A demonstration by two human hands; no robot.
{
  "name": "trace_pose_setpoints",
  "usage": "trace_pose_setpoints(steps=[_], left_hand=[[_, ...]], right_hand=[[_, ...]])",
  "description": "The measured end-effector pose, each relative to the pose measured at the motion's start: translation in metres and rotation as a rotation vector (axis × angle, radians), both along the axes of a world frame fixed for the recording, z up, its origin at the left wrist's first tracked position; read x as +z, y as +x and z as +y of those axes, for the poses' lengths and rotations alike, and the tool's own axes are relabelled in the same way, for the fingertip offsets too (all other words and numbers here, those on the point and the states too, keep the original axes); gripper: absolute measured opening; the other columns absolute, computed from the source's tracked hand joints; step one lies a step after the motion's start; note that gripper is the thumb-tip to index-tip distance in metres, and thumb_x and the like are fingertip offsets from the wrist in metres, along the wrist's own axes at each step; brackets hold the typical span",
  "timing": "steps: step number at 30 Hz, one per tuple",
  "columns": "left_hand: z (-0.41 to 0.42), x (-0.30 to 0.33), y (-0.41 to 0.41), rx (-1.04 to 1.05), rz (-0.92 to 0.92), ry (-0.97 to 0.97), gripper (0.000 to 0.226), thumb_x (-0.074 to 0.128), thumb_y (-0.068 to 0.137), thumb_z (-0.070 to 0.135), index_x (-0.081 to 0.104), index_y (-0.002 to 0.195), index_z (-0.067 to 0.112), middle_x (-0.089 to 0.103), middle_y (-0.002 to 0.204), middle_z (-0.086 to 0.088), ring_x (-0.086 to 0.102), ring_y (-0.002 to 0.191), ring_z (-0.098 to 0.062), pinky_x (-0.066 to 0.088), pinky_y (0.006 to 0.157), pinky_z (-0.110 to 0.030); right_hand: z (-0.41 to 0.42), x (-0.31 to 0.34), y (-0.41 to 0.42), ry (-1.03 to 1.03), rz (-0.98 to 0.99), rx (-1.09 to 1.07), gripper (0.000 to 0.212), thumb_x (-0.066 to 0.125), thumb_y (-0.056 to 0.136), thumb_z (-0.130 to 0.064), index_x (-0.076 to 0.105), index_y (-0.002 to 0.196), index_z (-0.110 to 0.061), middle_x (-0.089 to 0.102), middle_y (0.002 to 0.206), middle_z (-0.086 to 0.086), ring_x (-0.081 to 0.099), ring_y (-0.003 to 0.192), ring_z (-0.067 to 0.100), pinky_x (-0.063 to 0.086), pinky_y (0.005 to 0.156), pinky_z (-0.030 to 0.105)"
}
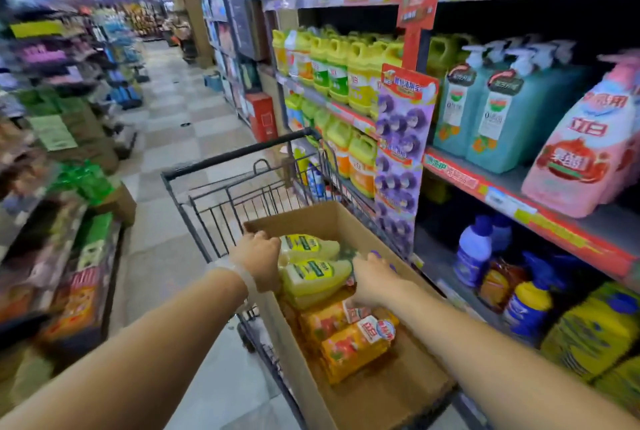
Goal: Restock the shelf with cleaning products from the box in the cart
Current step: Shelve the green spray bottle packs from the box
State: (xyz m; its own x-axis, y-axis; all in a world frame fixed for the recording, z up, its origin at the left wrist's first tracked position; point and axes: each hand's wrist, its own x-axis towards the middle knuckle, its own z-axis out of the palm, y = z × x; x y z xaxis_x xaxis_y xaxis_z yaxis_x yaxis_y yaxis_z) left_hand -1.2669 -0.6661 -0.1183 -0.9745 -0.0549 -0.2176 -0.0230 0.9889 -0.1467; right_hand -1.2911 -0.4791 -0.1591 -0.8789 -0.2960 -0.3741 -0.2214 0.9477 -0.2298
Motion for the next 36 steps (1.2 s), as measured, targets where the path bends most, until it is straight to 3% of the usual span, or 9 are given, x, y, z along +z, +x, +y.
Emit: trace_pose_setpoints(steps=[11,14,17,21,24,25,28,33,36], left_hand=[[-0.053,-0.103,-0.201,-0.141,-0.238,-0.024,0.065,0.072,0.076,0.038,0.046,0.128,0.01,0.047,0.125,-0.013,0.043,0.122,-0.034,0.044,0.099,-0.045],[-0.063,-0.144,-0.265,-0.233,-0.338,-0.008,0.067,0.072,0.072,0.043,0.046,0.124,0.01,0.05,0.122,-0.012,0.044,0.121,-0.033,0.045,0.097,-0.048],[-0.074,-0.188,-0.308,-0.303,-0.464,-0.007,0.077,0.076,0.068,0.045,0.043,0.13,0.012,0.049,0.125,-0.012,0.047,0.12,-0.033,0.046,0.097,-0.047],[-0.086,-0.227,-0.341,-0.342,-0.574,-0.006,0.09,0.079,0.067,0.043,0.035,0.138,0.008,0.047,0.135,-0.013,0.047,0.124,-0.032,0.045,0.099,-0.042],[-0.091,-0.242,-0.361,-0.333,-0.718,0.055,0.086,0.081,0.067,0.043,0.042,0.135,0.006,0.054,0.13,-0.008,0.054,0.119,-0.027,0.048,0.097,-0.038],[-0.092,-0.246,-0.366,-0.331,-0.759,0.079,0.08,0.081,0.066,0.044,0.049,0.129,0.006,0.059,0.122,-0.006,0.058,0.114,-0.025,0.05,0.094,-0.038],[-0.095,-0.254,-0.378,-0.296,-0.852,0.13,0.066,0.084,0.061,0.044,0.063,0.112,0.008,0.066,0.105,-0.004,0.063,0.099,-0.022,0.053,0.089,-0.036],[-0.096,-0.245,-0.37,-0.165,-0.876,0.194,0.07,0.088,0.056,0.039,0.063,0.114,0.008,0.066,0.111,-0.004,0.061,0.103,-0.023,0.051,0.094,-0.037],[-0.102,-0.231,-0.355,-0.14,-0.885,0.238,0.091,0.092,0.034,0.044,0.065,0.114,0.009,0.069,0.109,-0.004,0.062,0.104,-0.026,0.05,0.096,-0.042]], right_hand=[[-0.042,-0.116,-0.121,-0.125,-0.273,-0.368,0.092,0.071,0.082,-0.035,0.015,0.149,-0.007,0.015,0.154,0.016,0.02,0.142,0.036,0.026,0.114,0.043],[-0.062,-0.145,-0.157,-0.206,-0.331,-0.539,0.092,0.071,0.079,-0.041,0.019,0.147,-0.009,0.027,0.15,0.015,0.033,0.137,0.033,0.033,0.111,0.038],[-0.088,-0.196,-0.186,-0.359,-0.406,-0.673,0.107,0.075,0.056,-0.061,0.034,0.143,-0.014,0.053,0.133,0.004,0.053,0.12,0.022,0.045,0.1,0.033],[-0.118,-0.248,-0.194,-0.634,-0.488,-0.971,0.053,0.083,0.07,-0.025,0.056,0.114,-0.016,0.058,0.126,0.008,0.055,0.116,0.022,0.043,0.103,0.033],[-0.124,-0.271,-0.189,-0.772,-0.525,-1.267,0.108,0.095,0.031,-0.047,0.053,0.124,-0.012,0.059,0.126,0.011,0.059,0.113,0.028,0.051,0.093,0.043],[-0.125,-0.275,-0.188,-0.825,-0.581,-1.336,0.112,0.095,0.027,-0.048,0.052,0.124,-0.013,0.061,0.124,0.009,0.059,0.111,0.027,0.052,0.089,0.041],[-0.13,-0.249,-0.194,-0.877,-0.717,-1.478,0.076,0.09,0.058,-0.03,0.054,0.122,-0.013,0.061,0.121,0.006,0.055,0.115,0.027,0.046,0.084,0.038],[-0.129,-0.242,-0.183,-0.895,-0.686,-1.491,0.07,0.089,0.059,-0.022,0.057,0.119,-0.011,0.066,0.117,0.009,0.059,0.112,0.028,0.048,0.091,0.041],[-0.127,-0.226,-0.17,-0.92,-0.641,-1.505,0.06,0.088,0.06,-0.013,0.061,0.113,-0.006,0.07,0.107,0.011,0.065,0.096,0.027,0.053,0.077,0.036]])
